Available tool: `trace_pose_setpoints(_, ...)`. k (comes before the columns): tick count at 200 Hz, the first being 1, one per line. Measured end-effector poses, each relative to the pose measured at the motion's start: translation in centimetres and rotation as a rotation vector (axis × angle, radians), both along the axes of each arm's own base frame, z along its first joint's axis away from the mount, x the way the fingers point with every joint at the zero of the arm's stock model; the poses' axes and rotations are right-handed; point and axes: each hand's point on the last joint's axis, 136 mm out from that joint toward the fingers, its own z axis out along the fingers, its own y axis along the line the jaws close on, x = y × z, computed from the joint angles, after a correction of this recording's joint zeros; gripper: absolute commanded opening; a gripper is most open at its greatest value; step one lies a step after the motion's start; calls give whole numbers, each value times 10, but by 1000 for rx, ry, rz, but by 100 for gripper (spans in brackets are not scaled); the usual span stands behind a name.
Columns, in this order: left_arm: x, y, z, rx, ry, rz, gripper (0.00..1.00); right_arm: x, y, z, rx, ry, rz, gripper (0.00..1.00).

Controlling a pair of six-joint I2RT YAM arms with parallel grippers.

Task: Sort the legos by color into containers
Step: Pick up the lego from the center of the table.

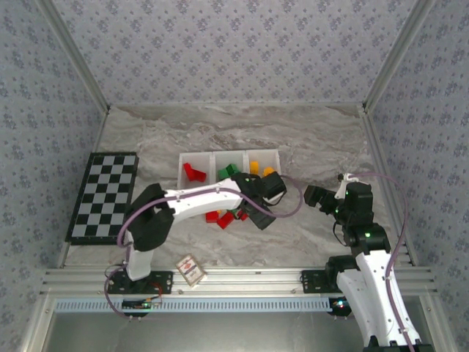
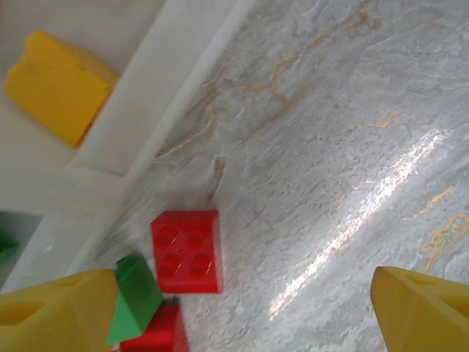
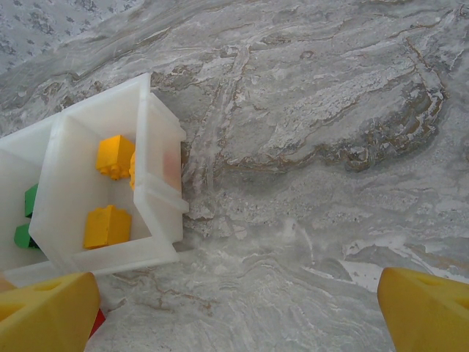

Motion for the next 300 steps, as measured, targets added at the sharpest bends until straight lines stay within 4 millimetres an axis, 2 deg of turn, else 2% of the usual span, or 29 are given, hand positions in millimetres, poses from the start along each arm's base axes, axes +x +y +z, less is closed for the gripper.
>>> trace_pose_setpoints(23,1,-3,-18,56,32,-2,82,0,0,0,0,0,0,100)
trace_pose_setpoints(54,3,4,-33,109,67,16,78,0,0,0,0,0,0,100)
trace_pose_setpoints(117,18,24,-41,118,111,97,72,0,-1,0,0,0,-3,100)
trace_pose_setpoints(144,16,22,-42,113,127,93,65,0,-1,0,0,0,-3,100)
trace_pose_setpoints(229,12,21,-53,120,160,92,58,0,-1,0,0,0,-3,100)
trace_pose_setpoints(300,10,21,-55,116,170,108,48,0,-1,0,0,0,-3,100)
